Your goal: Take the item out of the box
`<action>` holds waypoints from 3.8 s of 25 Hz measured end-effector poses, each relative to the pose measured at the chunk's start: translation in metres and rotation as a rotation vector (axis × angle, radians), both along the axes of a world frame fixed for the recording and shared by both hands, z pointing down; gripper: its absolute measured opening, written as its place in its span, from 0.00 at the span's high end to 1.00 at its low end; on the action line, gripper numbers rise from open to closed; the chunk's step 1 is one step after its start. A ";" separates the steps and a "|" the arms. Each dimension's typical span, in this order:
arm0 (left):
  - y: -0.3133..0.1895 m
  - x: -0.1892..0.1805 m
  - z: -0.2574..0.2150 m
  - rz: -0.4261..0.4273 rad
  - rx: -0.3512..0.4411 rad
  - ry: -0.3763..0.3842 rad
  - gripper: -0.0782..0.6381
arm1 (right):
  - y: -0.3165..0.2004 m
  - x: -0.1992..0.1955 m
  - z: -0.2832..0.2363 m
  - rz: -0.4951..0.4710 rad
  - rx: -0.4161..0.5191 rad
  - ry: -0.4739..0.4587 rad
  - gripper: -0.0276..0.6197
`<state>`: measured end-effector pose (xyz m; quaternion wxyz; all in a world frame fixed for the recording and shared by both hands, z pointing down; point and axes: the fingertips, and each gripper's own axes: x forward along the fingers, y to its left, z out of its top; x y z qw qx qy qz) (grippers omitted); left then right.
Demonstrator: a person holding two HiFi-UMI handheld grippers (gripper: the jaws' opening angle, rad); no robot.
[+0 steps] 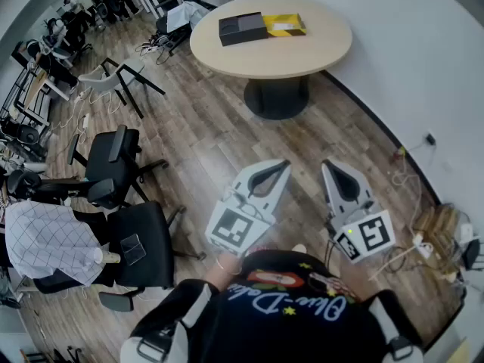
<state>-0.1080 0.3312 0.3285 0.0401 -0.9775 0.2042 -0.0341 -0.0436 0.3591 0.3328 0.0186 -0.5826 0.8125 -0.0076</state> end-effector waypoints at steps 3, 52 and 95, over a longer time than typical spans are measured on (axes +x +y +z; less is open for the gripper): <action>0.002 0.003 0.001 -0.005 0.002 0.000 0.90 | 0.001 0.004 0.000 -0.007 0.000 -0.007 0.96; -0.139 0.074 0.001 0.063 0.031 0.034 0.90 | -0.135 0.066 -0.012 0.006 0.037 0.052 0.96; -0.365 0.105 0.024 -0.151 -0.077 0.016 0.90 | -0.386 0.115 0.004 -0.219 -0.005 0.051 0.96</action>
